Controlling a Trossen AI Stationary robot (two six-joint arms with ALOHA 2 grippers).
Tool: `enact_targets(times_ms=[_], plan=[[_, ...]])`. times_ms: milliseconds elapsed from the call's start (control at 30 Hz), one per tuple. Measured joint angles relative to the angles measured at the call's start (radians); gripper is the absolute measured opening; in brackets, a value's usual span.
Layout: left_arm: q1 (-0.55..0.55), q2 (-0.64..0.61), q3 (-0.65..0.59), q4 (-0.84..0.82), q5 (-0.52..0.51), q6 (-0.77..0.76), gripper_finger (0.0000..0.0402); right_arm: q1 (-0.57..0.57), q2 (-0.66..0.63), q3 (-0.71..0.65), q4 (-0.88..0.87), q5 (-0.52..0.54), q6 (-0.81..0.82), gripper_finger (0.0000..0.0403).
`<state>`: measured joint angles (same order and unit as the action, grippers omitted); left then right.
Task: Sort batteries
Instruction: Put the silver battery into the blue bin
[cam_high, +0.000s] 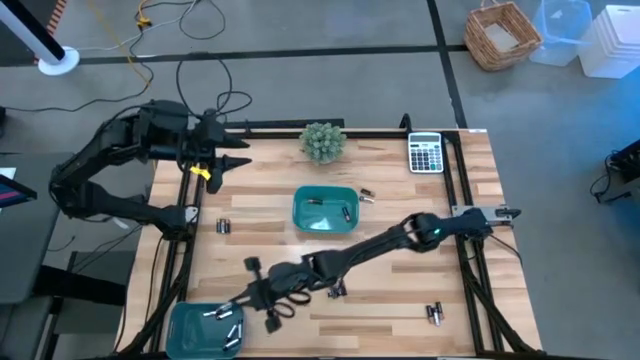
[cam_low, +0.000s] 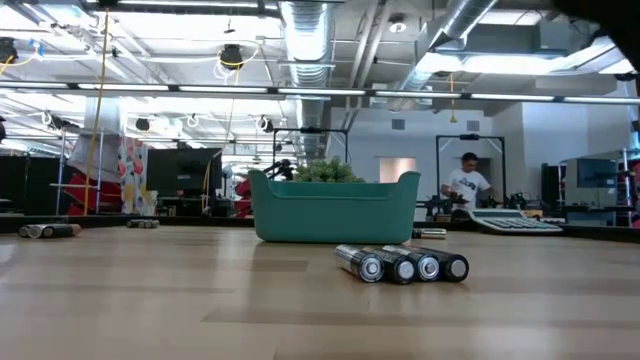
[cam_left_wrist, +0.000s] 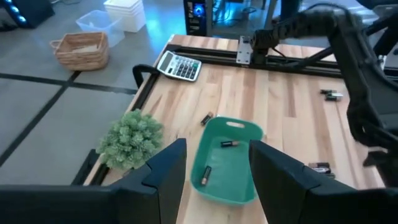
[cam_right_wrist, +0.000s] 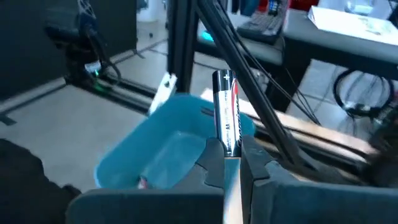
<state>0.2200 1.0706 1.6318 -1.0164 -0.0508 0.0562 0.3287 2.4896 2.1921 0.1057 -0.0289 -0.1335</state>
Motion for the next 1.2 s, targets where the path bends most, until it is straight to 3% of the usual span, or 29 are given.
enact_targets(times_ms=[133,200,1200], plan=[[-0.036,0.001,0.0,-0.002,-0.018,-0.019,0.0168,0.014,0.11,0.169,-0.012,-0.012,0.041,0.0014],[-0.053,0.0,0.0,-0.005,-0.018,-0.029,0.0168,0.02,0.118,0.14,0.075,-0.024,0.076,0.0014],[-0.209,0.0,0.0,-0.026,-0.176,-0.163,0.0168,0.046,0.251,0.142,0.107,0.017,0.249,0.0014]])
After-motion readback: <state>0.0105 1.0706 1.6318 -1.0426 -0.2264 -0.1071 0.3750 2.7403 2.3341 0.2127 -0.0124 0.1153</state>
